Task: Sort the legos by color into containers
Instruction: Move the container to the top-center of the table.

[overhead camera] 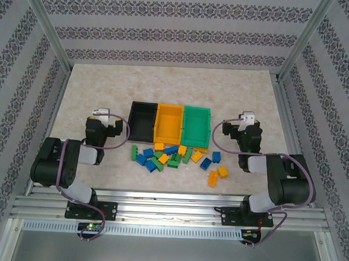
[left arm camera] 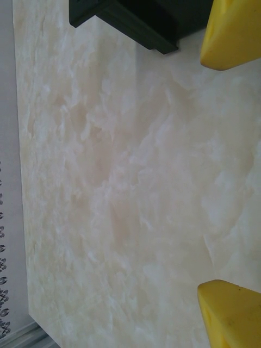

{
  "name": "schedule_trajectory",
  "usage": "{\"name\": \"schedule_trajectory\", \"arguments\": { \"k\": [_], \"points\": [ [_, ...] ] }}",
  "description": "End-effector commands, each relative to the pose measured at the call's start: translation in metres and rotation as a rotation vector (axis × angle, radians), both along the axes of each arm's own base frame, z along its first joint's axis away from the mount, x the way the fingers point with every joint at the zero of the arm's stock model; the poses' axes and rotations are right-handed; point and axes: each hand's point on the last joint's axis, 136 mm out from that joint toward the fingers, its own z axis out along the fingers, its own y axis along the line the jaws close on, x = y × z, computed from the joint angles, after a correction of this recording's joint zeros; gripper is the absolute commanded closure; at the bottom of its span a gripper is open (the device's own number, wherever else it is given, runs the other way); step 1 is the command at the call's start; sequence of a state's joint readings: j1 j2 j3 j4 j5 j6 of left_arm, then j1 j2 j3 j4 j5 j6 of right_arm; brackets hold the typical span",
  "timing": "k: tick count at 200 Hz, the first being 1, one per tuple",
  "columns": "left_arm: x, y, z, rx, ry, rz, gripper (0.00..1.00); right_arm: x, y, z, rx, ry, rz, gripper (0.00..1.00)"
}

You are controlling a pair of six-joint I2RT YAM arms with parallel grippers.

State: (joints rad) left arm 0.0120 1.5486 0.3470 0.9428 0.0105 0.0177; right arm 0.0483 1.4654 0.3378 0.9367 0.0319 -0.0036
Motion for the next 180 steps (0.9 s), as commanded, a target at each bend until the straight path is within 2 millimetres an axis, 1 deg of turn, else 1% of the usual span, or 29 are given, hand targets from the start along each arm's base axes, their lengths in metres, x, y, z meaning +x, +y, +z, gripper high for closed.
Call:
{"name": "schedule_trajectory", "arguments": {
  "k": [1, 15, 24, 32, 36, 42, 49, 50, 54, 56, 59, 69, 80, 83, 98, 107, 122, 136, 143, 158, 180],
  "points": [
    [-0.002, -0.005, 0.029, -0.010, -0.057, -0.011, 0.01, -0.009, 0.000, 0.023, -0.025, -0.056, -0.017, 0.01],
    [-0.003, -0.002, 0.037, -0.020, -0.041, 0.013, 0.01, -0.015, -0.002, 0.034, -0.025, -0.069, -0.036, 0.02],
    [-0.005, 0.001, 0.041, -0.042, -0.019, 0.037, 0.01, -0.019, -0.007, 0.040, -0.007, -0.069, -0.070, 0.02],
    [-0.007, 0.002, 0.045, -0.073, 0.005, 0.053, 0.01, -0.024, -0.014, 0.048, 0.048, -0.080, -0.121, 0.02],
    [-0.008, 0.001, 0.047, -0.087, 0.015, 0.056, 0.01, -0.028, -0.018, 0.047, 0.083, -0.067, -0.151, 0.02],
    [-0.010, -0.001, 0.050, -0.114, 0.032, 0.057, 0.01, -0.033, -0.021, 0.051, 0.148, -0.075, -0.178, 0.02],
    [-0.012, -0.002, 0.053, -0.156, 0.053, 0.064, 0.01, -0.036, -0.016, 0.055, 0.191, -0.067, -0.147, 0.02],
    [-0.012, -0.003, 0.054, -0.162, 0.055, 0.063, 0.01, -0.036, -0.016, 0.058, 0.197, -0.073, -0.140, 0.02],
    [-0.014, -0.005, 0.057, -0.180, 0.062, 0.056, 0.01, -0.038, -0.011, 0.056, 0.209, -0.038, -0.115, 0.02],
    [-0.014, -0.007, 0.058, -0.191, 0.064, 0.051, 0.01, -0.036, -0.009, 0.064, 0.215, -0.037, -0.104, 0.02],
    [-0.015, -0.009, 0.060, -0.208, 0.068, 0.039, 0.01, -0.035, -0.006, 0.066, 0.220, -0.013, -0.089, 0.02],
    [-0.016, -0.022, 0.065, -0.262, 0.083, -0.028, 0.01, -0.035, 0.006, 0.066, 0.241, 0.092, -0.046, 0.02],
    [-0.019, -0.037, 0.067, -0.314, 0.150, -0.092, 0.01, -0.035, 0.019, 0.064, 0.271, 0.175, 0.000, 0.02],
    [-0.019, -0.039, 0.068, -0.328, 0.169, -0.098, 0.01, -0.036, 0.023, 0.061, 0.284, 0.202, 0.015, 0.02],
    [-0.027, -0.051, 0.059, -0.421, 0.293, -0.114, 0.01, -0.041, 0.047, 0.053, 0.364, 0.322, 0.102, 0.02],
    [-0.033, -0.061, 0.050, -0.492, 0.358, -0.128, 0.00, -0.047, 0.062, 0.043, 0.388, 0.404, 0.144, 0.02],
    [-0.043, -0.077, 0.040, -0.588, 0.429, -0.173, 0.00, -0.059, 0.087, 0.029, 0.361, 0.530, 0.205, 0.02],
    [-0.051, -0.083, 0.030, -0.635, 0.476, -0.177, 0.00, -0.071, 0.103, 0.013, 0.321, 0.641, 0.240, 0.02],
    [-0.054, -0.083, 0.024, -0.641, 0.505, -0.169, 0.00, -0.076, 0.110, 0.006, 0.326, 0.684, 0.253, 0.02],
    [-0.061, -0.084, 0.013, -0.640, 0.570, -0.158, 0.00, -0.081, 0.116, -0.007, 0.363, 0.743, 0.249, 0.04],
    [-0.065, -0.093, 0.000, -0.674, 0.653, -0.179, 0.00, -0.080, 0.115, -0.023, 0.361, 0.788, 0.211, 0.07]
  ]
}}
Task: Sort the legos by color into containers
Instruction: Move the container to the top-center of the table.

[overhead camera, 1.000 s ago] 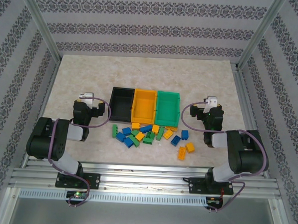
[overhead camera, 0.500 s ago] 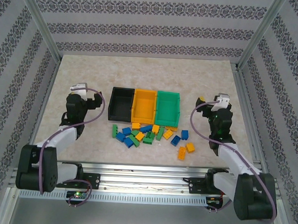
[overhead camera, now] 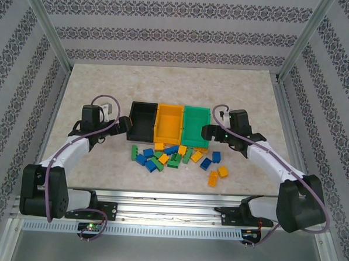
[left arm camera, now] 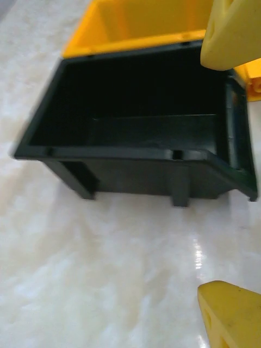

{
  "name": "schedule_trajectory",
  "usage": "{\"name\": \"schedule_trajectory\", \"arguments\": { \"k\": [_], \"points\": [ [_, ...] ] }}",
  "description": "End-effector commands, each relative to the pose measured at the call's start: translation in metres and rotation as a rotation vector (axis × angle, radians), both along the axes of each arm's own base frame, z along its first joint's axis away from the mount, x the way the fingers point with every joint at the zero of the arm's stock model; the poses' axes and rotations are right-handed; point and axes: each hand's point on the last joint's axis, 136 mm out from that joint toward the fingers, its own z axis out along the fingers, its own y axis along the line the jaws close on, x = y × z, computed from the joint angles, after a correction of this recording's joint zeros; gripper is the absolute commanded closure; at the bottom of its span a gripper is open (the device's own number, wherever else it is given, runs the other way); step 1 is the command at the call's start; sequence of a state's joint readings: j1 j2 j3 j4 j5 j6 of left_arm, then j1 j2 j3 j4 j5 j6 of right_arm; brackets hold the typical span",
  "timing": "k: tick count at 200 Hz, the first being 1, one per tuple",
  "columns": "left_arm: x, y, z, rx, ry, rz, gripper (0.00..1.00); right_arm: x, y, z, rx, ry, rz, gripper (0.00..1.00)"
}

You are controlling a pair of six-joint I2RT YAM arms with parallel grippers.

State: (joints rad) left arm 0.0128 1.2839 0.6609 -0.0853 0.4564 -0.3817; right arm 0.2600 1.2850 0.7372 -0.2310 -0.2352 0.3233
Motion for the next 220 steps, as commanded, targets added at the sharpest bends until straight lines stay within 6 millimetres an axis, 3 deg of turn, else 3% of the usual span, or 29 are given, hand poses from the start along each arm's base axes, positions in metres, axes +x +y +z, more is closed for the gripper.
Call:
{"name": "schedule_trajectory", "arguments": {
  "k": [1, 31, 52, 79, 154, 198, 220],
  "points": [
    [-0.019, -0.018, -0.020, -0.090, 0.158, -0.049, 0.00, -0.013, 0.002, -0.017, 0.009, 0.125, -0.024, 0.07],
    [-0.015, -0.037, -0.034, -0.154, 0.224, -0.115, 0.00, -0.001, 0.004, -0.029, -0.001, 0.140, -0.038, 0.08],
    [-0.004, -0.045, -0.041, -0.178, 0.242, -0.133, 0.11, 0.012, 0.009, -0.036, -0.007, 0.155, -0.033, 0.13],
    [0.015, -0.055, -0.036, -0.232, 0.224, -0.150, 0.28, 0.037, 0.017, -0.040, 0.025, 0.151, -0.028, 0.30],
    [0.066, -0.076, -0.043, -0.286, 0.215, -0.167, 0.33, 0.119, 0.027, -0.028, 0.132, 0.151, -0.030, 0.68],
    [0.110, -0.078, -0.030, -0.281, 0.170, -0.154, 0.33, 0.164, 0.030, -0.013, 0.153, 0.128, -0.022, 0.68],
    [0.120, -0.088, -0.021, -0.303, 0.162, -0.181, 0.33, 0.181, 0.022, -0.018, 0.135, 0.126, -0.035, 0.67]
  ]
}}
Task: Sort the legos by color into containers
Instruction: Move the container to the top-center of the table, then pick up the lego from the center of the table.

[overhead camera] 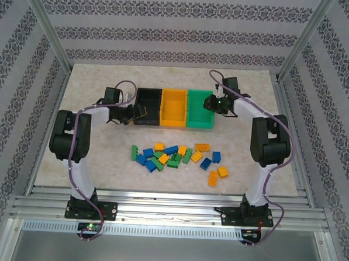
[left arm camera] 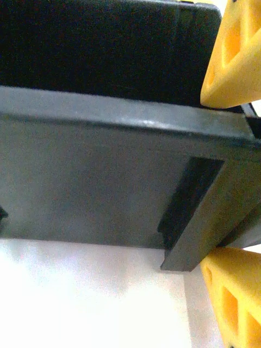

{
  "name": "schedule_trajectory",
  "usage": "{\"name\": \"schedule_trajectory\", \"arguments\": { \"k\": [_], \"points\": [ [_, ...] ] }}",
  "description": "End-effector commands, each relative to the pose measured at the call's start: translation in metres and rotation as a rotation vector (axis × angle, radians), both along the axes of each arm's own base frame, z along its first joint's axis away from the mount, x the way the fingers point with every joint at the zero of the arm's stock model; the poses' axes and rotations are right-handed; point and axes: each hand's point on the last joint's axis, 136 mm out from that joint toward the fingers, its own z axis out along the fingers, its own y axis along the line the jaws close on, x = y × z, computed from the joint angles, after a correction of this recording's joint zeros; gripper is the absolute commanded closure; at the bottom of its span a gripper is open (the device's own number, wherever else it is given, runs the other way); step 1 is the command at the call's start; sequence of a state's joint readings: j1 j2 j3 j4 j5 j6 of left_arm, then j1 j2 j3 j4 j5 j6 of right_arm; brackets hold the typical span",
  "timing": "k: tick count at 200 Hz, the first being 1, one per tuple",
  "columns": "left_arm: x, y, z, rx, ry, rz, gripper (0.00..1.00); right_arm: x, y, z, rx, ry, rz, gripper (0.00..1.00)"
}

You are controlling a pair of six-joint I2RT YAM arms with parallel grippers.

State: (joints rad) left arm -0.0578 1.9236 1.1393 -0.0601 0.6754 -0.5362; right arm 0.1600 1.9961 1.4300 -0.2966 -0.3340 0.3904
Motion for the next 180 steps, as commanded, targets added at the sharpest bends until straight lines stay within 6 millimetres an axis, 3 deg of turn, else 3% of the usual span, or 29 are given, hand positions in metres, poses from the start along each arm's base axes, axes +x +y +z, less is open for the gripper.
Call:
{"name": "schedule_trajectory", "arguments": {
  "k": [1, 21, 30, 45, 82, 119, 157, 180],
  "points": [
    [0.015, -0.024, 0.027, -0.062, -0.059, -0.058, 0.33, 0.012, 0.012, 0.008, 0.049, -0.002, 0.051, 0.67],
    [0.012, -0.018, 0.030, -0.008, -0.062, -0.058, 0.28, 0.011, 0.013, 0.017, 0.100, 0.006, 0.067, 0.59],
    [0.010, -0.011, 0.029, 0.042, -0.055, -0.047, 0.17, 0.008, 0.010, 0.022, 0.076, -0.010, 0.062, 0.51],
    [0.004, 0.001, 0.031, 0.101, -0.047, -0.031, 0.10, 0.001, 0.004, 0.030, 0.036, -0.021, 0.065, 0.44],
    [-0.008, 0.016, 0.043, 0.140, -0.070, 0.003, 0.00, -0.020, -0.008, 0.040, -0.026, -0.008, 0.073, 0.40],
    [-0.027, 0.035, 0.067, 0.167, -0.192, 0.051, 0.00, -0.081, -0.006, 0.050, -0.165, -0.015, 0.120, 0.39],
    [-0.042, 0.054, 0.076, 0.127, -0.281, 0.115, 0.00, -0.154, -0.005, 0.020, -0.251, 0.104, 0.167, 0.37],
    [-0.049, 0.061, 0.069, 0.152, -0.310, 0.145, 0.00, -0.192, -0.002, -0.001, -0.277, 0.197, 0.182, 0.35]
  ]
}}
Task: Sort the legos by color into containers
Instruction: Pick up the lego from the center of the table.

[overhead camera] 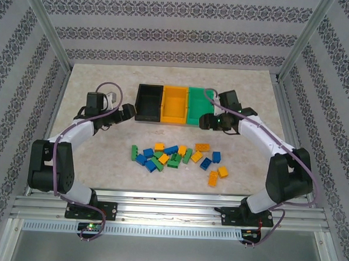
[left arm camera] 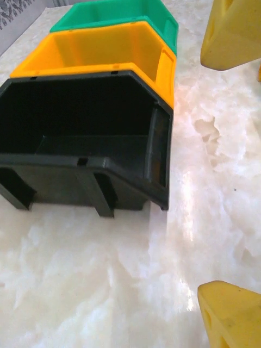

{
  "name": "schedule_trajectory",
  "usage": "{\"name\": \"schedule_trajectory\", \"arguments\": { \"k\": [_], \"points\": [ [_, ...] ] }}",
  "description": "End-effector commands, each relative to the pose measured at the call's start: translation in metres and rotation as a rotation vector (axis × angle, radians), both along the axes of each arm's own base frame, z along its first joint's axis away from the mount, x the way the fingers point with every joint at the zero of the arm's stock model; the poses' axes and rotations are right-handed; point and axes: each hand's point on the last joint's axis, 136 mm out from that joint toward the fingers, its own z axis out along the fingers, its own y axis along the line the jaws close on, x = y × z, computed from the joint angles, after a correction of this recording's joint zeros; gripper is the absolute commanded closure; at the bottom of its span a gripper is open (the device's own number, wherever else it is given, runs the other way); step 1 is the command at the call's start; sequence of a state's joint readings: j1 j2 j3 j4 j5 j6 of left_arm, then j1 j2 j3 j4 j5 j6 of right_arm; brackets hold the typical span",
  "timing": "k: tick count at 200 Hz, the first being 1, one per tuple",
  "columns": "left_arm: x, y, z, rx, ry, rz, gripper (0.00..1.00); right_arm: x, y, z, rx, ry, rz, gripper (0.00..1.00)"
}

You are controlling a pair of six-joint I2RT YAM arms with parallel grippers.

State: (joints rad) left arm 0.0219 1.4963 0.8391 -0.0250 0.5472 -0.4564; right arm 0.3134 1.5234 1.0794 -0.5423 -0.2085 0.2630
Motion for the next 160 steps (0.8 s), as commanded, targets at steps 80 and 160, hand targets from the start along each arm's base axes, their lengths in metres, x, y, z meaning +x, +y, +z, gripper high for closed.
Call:
{"name": "schedule_trajectory", "arguments": {
  "k": [80, 160],
  "points": [
    [-0.022, 0.011, -0.002, 0.016, -0.272, 0.071, 0.00, -0.060, 0.012, -0.074, -0.227, 0.243, -0.004, 0.21],
    [-0.023, -0.001, -0.005, -0.058, -0.268, 0.021, 0.00, -0.048, 0.015, -0.096, -0.304, 0.285, 0.004, 0.30]
  ]
}}
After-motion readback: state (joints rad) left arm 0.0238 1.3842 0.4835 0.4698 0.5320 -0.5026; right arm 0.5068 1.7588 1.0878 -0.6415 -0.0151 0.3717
